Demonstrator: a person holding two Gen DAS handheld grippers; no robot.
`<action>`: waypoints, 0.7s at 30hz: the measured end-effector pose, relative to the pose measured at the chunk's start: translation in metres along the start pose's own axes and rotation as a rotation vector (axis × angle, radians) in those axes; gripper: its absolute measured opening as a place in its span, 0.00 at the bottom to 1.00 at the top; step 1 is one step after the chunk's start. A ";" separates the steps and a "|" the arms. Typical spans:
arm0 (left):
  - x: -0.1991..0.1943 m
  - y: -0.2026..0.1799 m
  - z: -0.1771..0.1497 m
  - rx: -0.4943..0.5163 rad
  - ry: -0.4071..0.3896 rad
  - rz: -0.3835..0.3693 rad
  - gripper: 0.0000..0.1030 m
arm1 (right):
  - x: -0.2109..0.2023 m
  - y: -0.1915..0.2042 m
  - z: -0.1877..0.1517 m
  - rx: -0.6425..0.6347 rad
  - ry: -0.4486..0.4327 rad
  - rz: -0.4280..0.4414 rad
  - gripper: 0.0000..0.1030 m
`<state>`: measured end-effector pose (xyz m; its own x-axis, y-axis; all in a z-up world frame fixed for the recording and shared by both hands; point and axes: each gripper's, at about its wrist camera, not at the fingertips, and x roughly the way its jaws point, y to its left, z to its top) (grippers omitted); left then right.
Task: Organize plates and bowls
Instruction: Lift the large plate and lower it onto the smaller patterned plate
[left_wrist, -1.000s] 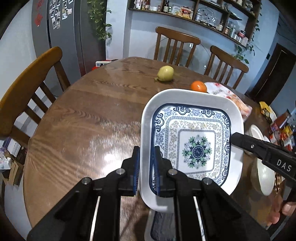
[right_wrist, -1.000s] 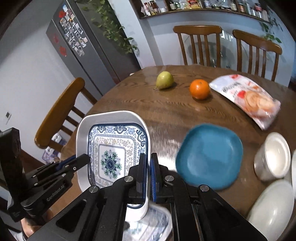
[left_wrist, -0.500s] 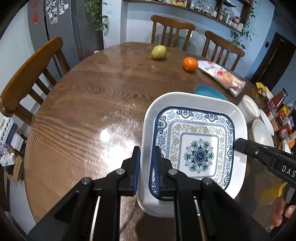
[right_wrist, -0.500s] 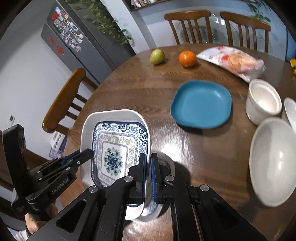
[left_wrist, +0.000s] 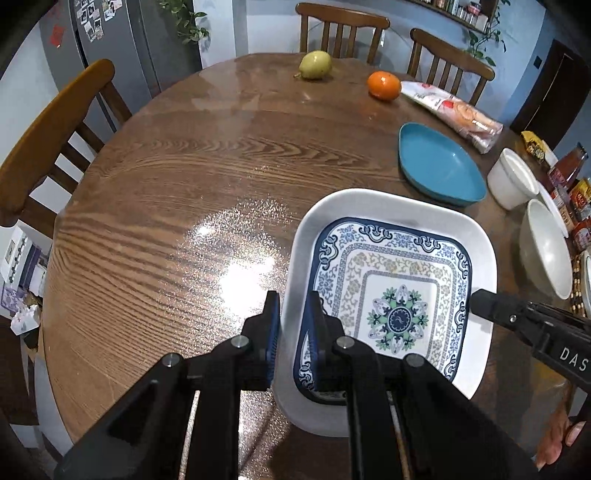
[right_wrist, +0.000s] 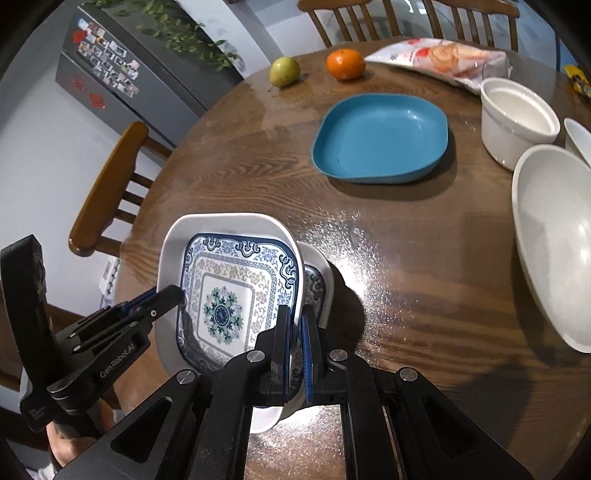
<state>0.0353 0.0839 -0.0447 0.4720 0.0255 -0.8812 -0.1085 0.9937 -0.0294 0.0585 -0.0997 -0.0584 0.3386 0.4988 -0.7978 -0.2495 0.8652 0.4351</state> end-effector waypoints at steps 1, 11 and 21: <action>0.002 0.000 0.000 0.006 0.005 0.004 0.11 | 0.003 -0.001 0.000 0.004 0.006 -0.002 0.07; 0.011 -0.001 0.000 0.014 0.038 0.011 0.11 | 0.015 -0.005 -0.003 0.017 0.034 -0.023 0.07; 0.016 0.001 -0.002 0.009 0.063 0.004 0.16 | 0.018 0.003 -0.003 -0.005 0.037 -0.075 0.07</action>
<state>0.0416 0.0848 -0.0598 0.4152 0.0226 -0.9094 -0.1020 0.9945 -0.0218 0.0609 -0.0886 -0.0733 0.3231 0.4299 -0.8431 -0.2287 0.8999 0.3712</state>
